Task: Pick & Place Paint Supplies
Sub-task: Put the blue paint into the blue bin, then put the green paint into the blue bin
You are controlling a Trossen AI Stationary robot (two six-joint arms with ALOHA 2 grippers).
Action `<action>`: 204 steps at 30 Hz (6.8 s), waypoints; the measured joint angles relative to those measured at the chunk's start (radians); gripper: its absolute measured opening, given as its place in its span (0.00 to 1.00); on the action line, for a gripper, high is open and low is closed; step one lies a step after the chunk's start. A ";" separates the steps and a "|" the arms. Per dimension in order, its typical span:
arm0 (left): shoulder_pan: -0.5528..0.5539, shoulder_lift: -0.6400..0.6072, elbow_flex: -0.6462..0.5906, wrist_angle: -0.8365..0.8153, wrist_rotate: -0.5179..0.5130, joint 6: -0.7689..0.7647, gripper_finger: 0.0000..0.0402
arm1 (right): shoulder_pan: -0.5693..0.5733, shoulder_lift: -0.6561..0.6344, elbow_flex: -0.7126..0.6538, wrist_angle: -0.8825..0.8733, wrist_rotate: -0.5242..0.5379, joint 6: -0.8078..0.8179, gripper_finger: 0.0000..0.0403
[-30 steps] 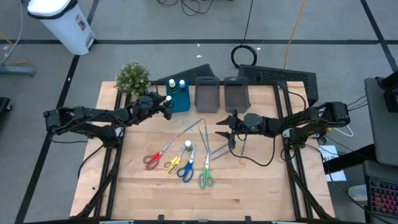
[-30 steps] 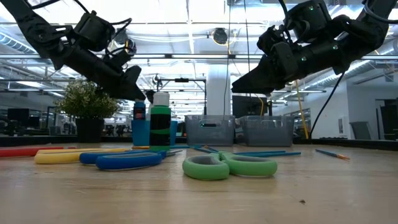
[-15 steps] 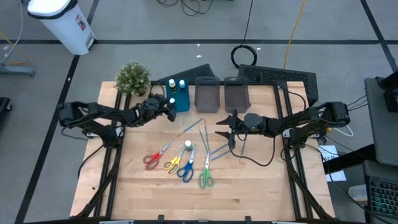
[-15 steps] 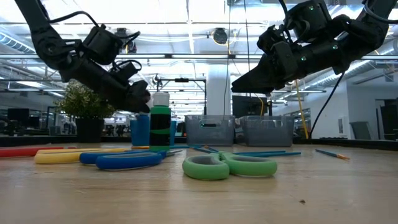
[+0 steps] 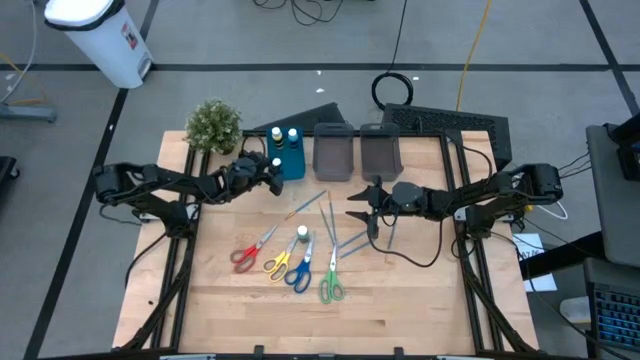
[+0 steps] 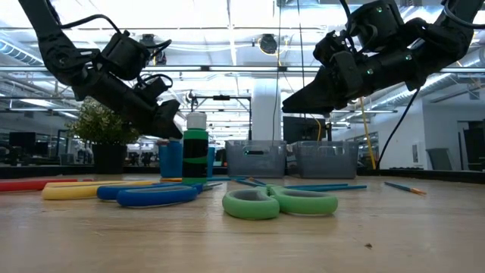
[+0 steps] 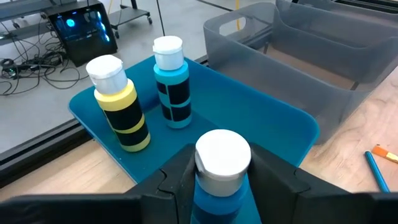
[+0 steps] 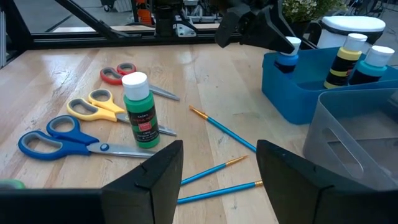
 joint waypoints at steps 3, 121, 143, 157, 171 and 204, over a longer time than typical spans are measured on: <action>0.000 0.000 0.001 -0.006 0.000 0.000 0.35 | 0.000 0.000 0.000 -0.002 0.000 0.000 0.49; -0.383 -0.338 0.004 0.199 0.778 0.217 0.60 | 0.000 0.000 0.000 -0.005 0.000 0.000 0.49; -0.406 -0.338 0.015 0.183 0.516 0.030 0.60 | 0.000 0.000 0.000 -0.005 0.000 0.000 0.49; -0.539 -0.222 0.463 -0.689 0.332 0.009 0.88 | 0.000 0.000 0.000 -0.004 0.001 0.003 0.49; -0.544 0.017 0.843 -1.206 0.331 0.031 0.85 | 0.000 0.000 0.000 0.003 0.001 0.004 0.49; -0.512 0.258 0.842 -1.240 0.265 0.056 0.74 | 0.000 0.000 0.000 -0.003 0.000 0.004 0.49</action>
